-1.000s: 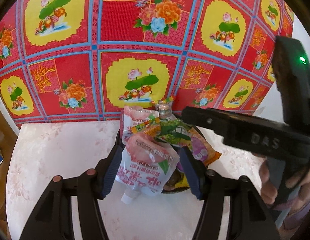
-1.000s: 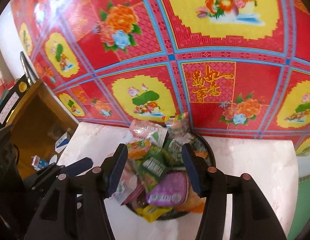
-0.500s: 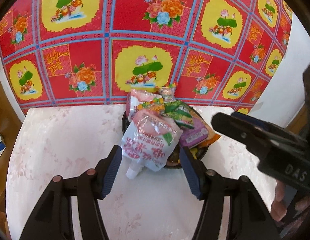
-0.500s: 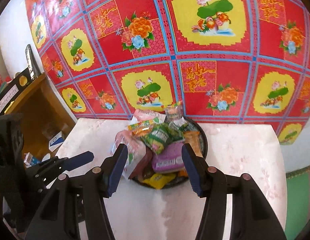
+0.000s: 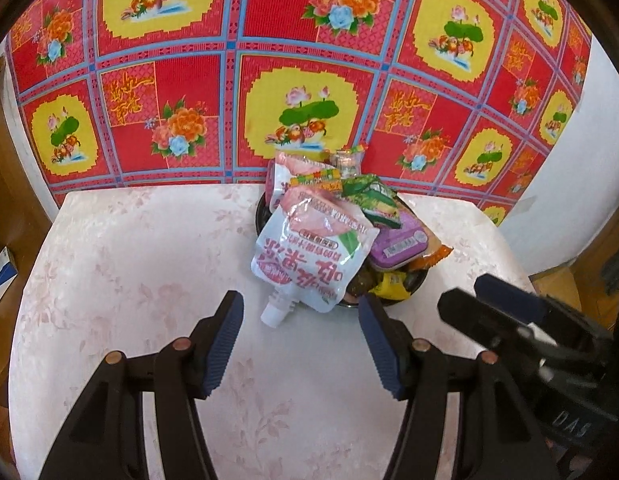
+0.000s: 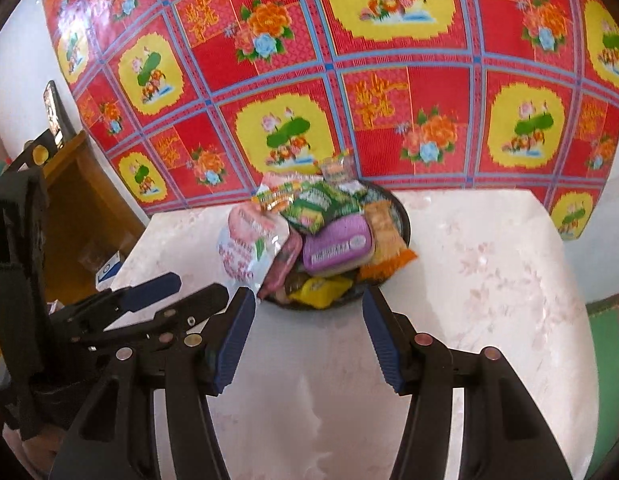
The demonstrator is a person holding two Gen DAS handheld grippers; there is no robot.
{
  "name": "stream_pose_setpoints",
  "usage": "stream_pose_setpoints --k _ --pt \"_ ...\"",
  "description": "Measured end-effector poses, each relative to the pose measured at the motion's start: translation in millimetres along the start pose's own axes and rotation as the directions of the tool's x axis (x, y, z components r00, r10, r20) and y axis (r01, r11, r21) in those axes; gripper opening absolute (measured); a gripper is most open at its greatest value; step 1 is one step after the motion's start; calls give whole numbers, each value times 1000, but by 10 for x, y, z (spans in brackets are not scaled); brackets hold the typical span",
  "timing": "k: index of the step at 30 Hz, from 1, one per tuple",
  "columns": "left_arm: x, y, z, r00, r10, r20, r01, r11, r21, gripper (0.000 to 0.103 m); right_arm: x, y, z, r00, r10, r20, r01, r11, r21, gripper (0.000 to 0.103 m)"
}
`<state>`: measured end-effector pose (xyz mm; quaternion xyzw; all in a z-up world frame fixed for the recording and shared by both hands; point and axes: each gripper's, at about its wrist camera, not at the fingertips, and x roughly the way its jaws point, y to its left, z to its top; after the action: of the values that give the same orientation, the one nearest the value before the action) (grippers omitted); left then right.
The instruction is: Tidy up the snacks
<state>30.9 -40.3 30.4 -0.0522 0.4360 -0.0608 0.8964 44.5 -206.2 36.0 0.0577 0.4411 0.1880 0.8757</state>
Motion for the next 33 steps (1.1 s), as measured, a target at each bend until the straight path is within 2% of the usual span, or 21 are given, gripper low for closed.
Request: stream_pose_setpoints --k 9,33 --pt "77 -12 -132 1000 7 -12 -7 1000 -1 63 33 -48 -114 1000 -1 -26 1 1000 24 58" --pt "74 -24 -134 1000 11 -16 -11 1000 3 63 34 -68 -153 1000 4 -24 -3 999 35 58"
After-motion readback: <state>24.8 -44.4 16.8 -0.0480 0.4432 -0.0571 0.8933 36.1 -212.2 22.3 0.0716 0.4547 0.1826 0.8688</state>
